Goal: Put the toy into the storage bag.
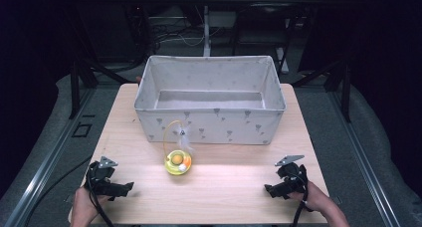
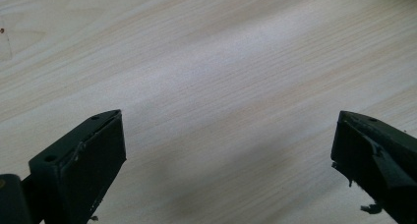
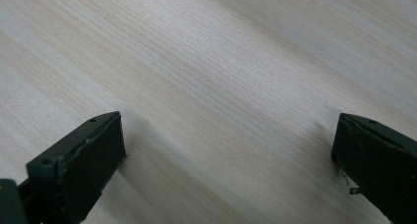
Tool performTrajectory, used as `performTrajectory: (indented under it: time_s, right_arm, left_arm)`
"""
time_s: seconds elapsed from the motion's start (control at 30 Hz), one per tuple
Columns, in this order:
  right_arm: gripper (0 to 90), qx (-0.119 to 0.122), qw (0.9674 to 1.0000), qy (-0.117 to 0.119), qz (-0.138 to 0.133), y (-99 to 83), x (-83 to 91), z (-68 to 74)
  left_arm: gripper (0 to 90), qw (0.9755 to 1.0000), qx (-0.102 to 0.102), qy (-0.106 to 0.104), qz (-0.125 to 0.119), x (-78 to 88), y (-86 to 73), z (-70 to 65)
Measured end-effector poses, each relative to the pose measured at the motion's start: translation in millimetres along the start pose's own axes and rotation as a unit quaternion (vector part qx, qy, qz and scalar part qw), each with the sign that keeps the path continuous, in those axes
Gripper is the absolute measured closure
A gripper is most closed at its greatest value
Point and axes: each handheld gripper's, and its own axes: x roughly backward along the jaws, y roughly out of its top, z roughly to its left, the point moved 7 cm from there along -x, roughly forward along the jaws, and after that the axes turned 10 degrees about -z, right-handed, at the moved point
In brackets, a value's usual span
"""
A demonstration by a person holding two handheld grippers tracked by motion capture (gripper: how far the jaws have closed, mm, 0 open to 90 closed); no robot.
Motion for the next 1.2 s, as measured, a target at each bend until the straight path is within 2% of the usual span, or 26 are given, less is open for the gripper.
performTrajectory:
  time_s: [0.2,0.37,0.53,0.8,0.83,0.93,1.2]
  right_arm:
    - [0.0,0.004,1.0,0.001,0.002,-0.3,0.4,-0.6]
    - [0.0,0.004,1.0,0.002,0.002,-0.4,0.5,-0.6]
    - [0.0,0.004,1.0,0.002,0.002,-0.3,0.4,-0.7]
    - [0.0,0.004,1.0,0.002,0.003,-0.3,0.5,-0.5]
    - [0.0,0.004,1.0,0.003,0.003,-0.3,0.5,-0.4]
    - [0.0,0.004,1.0,0.003,0.003,-0.3,0.5,-0.4]
    - [0.0,0.006,1.0,0.001,0.006,-0.5,0.9,-0.9]
  left_arm:
    - [0.0,0.9996,-0.025,-0.009,-0.002,3.5,7.0,-9.5]
    - [0.0,0.9986,-0.045,-0.027,0.005,7.5,18.5,-21.6]
    - [0.1,0.9976,-0.05,-0.048,0.006,13.7,33.5,-32.2]
    - [0.0,0.9953,-0.069,-0.067,0.013,16.7,56.5,-42.7]
    - [0.0,0.9941,-0.077,-0.074,0.015,16.9,63.9,-44.9]
    - [0.0,0.9925,-0.085,-0.087,0.013,16.3,77.2,-49.5]
    - [0.0,0.9884,-0.101,-0.112,0.019,13.9,105.0,-58.9]
